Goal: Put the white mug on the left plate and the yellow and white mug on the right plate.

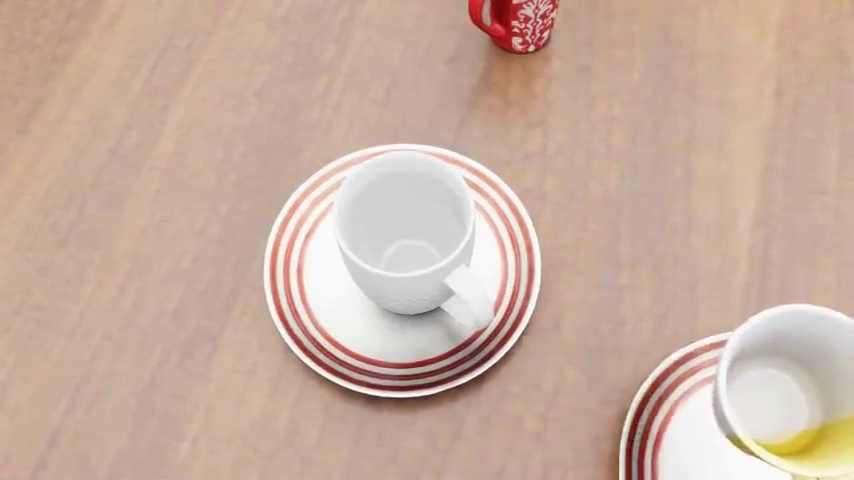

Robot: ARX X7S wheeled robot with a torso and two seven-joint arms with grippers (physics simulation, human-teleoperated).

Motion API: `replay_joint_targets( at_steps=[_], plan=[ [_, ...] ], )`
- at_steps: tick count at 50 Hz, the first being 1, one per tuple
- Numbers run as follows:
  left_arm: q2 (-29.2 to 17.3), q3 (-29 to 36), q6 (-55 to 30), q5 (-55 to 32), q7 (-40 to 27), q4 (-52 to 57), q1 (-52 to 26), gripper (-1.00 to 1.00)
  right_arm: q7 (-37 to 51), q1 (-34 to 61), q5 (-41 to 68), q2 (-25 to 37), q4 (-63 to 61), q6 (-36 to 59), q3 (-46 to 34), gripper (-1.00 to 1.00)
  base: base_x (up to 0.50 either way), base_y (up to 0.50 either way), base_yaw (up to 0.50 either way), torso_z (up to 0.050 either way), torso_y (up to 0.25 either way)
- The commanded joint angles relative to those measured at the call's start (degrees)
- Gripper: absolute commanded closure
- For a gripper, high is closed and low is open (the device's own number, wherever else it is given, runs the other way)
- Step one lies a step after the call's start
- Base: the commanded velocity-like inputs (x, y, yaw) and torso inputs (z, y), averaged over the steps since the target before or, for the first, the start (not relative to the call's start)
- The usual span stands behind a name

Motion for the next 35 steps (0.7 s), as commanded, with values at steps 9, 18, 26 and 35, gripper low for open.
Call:
replay_joint_targets(
  at_steps=[9, 18, 26, 35],
  plan=[
    [-0.1, 0.3, 0.2, 0.1, -0.2, -0.1, 0.1, -1.00, -0.2, -1.8, -0.4, 0.1, 2.6, -1.6, 0.6, 1.00, 0.00, 0.00, 0.00, 0.000, 0.001],
    [-0.2, 0.4, 0.3, 0.1, -0.2, -0.2, 0.1, -1.00, -0.6, -1.6, -0.9, -0.4, 5.9, -3.8, -0.4, 1.00, 0.00, 0.00, 0.00, 0.000, 0.000],
    [-0.4, 0.5, 0.1, 0.1, -0.4, -0.1, -0.1, -1.00, -0.7, -0.5, -1.5, -0.6, 9.1, -4.8, -1.9, 1.00, 0.00, 0.00, 0.00, 0.000, 0.000],
    [-0.6, 0.3, 0.2, -0.1, -0.6, 0.0, 0.0, -1.00, -0.7, 0.9, -2.0, -0.7, 12.2, -5.7, -3.2, 1.00, 0.00, 0.00, 0.00, 0.000, 0.000]
  ],
)
